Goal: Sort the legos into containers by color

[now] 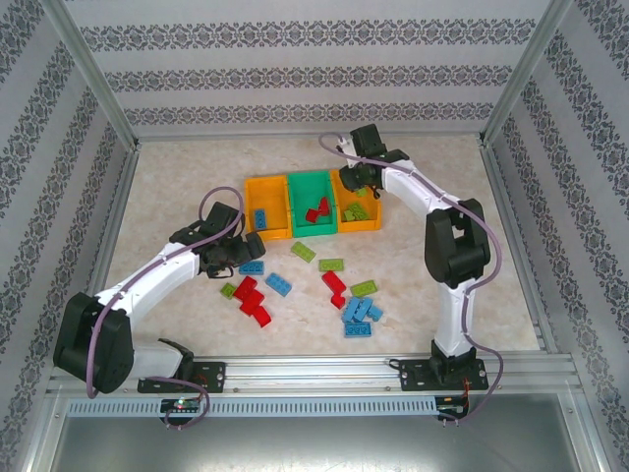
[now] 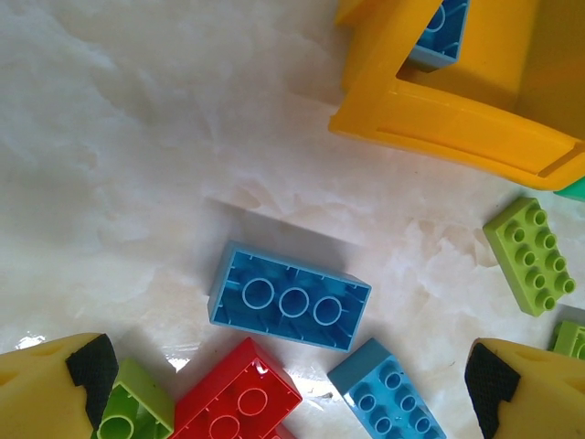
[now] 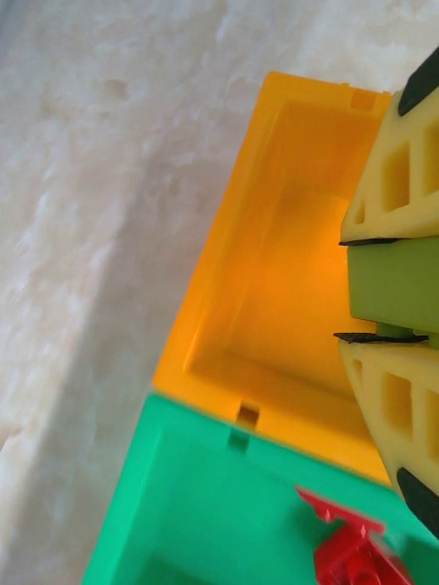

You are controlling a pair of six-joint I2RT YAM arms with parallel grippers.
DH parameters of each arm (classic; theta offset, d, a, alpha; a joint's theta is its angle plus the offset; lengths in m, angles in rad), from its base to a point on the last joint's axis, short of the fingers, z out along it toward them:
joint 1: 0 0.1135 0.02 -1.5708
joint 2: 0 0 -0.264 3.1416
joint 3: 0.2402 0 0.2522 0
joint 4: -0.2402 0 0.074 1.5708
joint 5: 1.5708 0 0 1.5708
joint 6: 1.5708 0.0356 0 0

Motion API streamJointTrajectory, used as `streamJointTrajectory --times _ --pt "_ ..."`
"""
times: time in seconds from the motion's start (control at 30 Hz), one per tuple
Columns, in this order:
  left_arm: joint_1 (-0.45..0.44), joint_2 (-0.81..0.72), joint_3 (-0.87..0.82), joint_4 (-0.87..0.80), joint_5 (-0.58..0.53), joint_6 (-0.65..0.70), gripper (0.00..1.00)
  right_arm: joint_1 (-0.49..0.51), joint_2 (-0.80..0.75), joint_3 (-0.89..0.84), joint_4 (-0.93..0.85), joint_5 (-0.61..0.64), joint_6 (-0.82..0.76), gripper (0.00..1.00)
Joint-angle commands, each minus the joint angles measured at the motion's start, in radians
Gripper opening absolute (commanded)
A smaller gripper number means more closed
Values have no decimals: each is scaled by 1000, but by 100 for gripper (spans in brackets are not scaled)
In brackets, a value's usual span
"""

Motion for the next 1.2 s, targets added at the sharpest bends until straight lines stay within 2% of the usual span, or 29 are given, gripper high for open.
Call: streamJointTrajectory --times 0.0,0.1,0.2,0.23,0.43,0.67,0.87,1.17 --pt "-2 7 33 -38 -16 16 99 -12 21 41 -40 -32 78 30" --pt "-1 15 37 -37 -12 19 99 -12 20 37 -44 -40 87 46" --pt "-3 29 40 -42 -6 19 99 -13 0 33 -47 -54 103 70" --pt "-3 31 41 -44 -7 18 99 -12 -13 26 -46 -63 109 73" --pt "-2 7 32 -55 -33 -3 99 28 -183 -118 12 -93 89 75" --pt "3 -51 -26 -104 -76 -76 99 218 -362 -370 11 -86 65 77" --pt "8 -131 -100 -107 -75 -134 99 356 -333 -480 38 -117 158 76" --pt "11 -177 -143 -130 -82 -158 99 384 -208 -425 34 -132 191 69"
